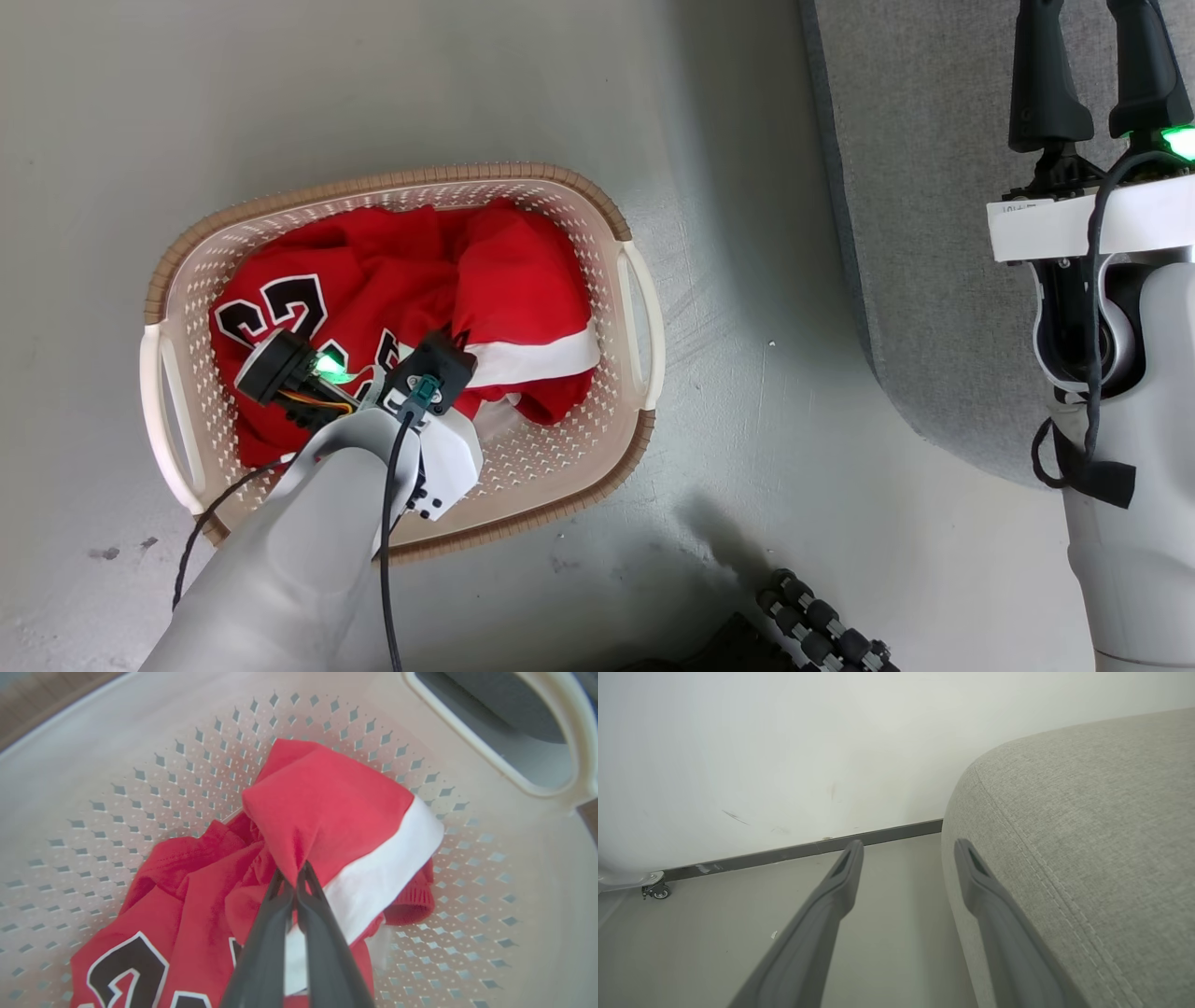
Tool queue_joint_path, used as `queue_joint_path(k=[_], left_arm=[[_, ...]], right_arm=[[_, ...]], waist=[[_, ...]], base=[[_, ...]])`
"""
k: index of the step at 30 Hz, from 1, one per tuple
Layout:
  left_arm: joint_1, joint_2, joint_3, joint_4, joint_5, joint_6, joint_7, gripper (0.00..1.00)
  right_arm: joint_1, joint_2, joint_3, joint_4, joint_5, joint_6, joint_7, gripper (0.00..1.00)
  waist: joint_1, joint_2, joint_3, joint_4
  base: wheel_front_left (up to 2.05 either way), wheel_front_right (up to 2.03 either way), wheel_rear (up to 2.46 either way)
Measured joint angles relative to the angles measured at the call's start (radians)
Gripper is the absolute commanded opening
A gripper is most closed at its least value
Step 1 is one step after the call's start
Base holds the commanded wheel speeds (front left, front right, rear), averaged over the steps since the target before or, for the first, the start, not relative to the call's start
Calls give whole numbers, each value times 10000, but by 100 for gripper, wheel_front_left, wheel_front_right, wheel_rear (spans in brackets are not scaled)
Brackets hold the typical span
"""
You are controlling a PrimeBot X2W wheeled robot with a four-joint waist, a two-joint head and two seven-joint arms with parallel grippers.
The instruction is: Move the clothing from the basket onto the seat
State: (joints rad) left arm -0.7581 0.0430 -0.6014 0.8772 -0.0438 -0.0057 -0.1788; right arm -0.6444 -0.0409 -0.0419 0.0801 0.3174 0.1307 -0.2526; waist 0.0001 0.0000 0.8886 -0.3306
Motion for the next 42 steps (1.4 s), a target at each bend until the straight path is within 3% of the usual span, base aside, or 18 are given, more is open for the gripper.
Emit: queue_joint_path(k=[8, 20, 42], left_arm=[[1, -2, -115, -347, -261, -242, -362, 0], [107, -10, 188, -1030, -552, -215, -658, 0], [1059, 341, 1914, -5216, -1281, 631, -736, 0]], right_arm=[[1, -2, -77, 157, 0, 0, -2, 100], [3, -2, -77, 268, -320, 0, -29, 100], [686, -23, 58, 591, -966, 0, -29, 100]], waist=[[0, 0, -194, 83], [0, 0, -666, 387], [0, 0, -2345, 1321]], base=[[0, 0, 0], [0, 0, 0], [0, 0, 0]])
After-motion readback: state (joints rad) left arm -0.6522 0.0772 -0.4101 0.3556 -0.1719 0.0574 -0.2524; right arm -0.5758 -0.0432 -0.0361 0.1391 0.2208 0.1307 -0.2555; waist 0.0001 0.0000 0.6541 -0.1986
